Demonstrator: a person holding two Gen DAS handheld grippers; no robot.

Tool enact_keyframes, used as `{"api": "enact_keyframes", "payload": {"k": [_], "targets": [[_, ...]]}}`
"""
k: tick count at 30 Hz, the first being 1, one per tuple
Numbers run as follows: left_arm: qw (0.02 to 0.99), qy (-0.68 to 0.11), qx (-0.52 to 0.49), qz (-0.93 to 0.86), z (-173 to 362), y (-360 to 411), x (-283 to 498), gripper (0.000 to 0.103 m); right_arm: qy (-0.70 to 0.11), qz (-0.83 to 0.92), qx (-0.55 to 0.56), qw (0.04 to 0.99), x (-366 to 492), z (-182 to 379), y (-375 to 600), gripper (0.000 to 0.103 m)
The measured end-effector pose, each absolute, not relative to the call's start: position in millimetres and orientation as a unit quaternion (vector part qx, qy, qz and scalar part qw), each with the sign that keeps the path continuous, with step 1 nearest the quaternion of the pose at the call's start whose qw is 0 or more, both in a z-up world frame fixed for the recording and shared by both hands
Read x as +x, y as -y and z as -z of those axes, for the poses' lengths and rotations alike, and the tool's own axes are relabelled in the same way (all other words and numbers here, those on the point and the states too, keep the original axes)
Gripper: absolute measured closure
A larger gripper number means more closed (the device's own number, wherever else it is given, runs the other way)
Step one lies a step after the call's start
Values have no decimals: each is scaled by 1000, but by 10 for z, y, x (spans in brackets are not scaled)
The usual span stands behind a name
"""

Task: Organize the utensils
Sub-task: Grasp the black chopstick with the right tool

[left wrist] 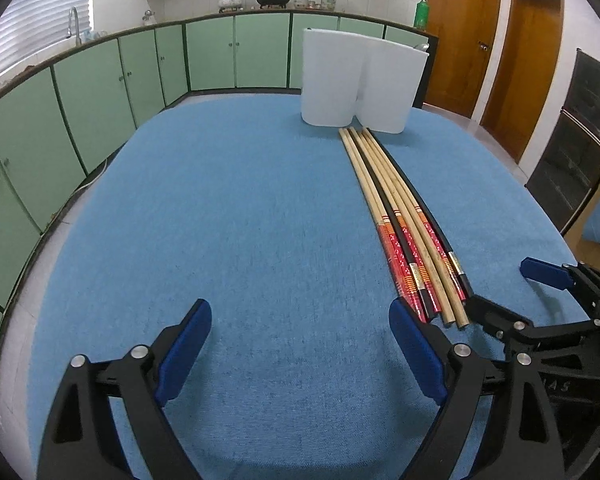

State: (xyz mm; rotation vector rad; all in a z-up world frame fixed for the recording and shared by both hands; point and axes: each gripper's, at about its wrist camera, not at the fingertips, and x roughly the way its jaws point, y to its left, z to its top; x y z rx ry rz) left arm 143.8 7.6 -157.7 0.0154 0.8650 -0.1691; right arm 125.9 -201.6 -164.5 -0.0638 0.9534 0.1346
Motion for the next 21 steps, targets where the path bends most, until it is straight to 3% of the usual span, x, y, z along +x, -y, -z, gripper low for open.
{"api": "enact_keyframes", "payload": {"k": [4,9,11,18,21], "targets": [[903,-422,4,81,1590,-95,1434,14,-459,-41,-27,887,1206,1633,2164,19],[903,-422,6,80,1590,-90,1420,14,-452,-88,23,887,1127,1584,2197,32],[903,-421,7,79,1586,-92,1402,14,-452,-104,25,886,1119,1590,2114,46],[902,-425,9,81,1592,-70,1406,14,-443,-104,-7,890,1148,1614,1935,71],[901,-426,9,85,1595,-41,1409,14,-444,-121,-3,888,1171,1618,1881,96]]}}
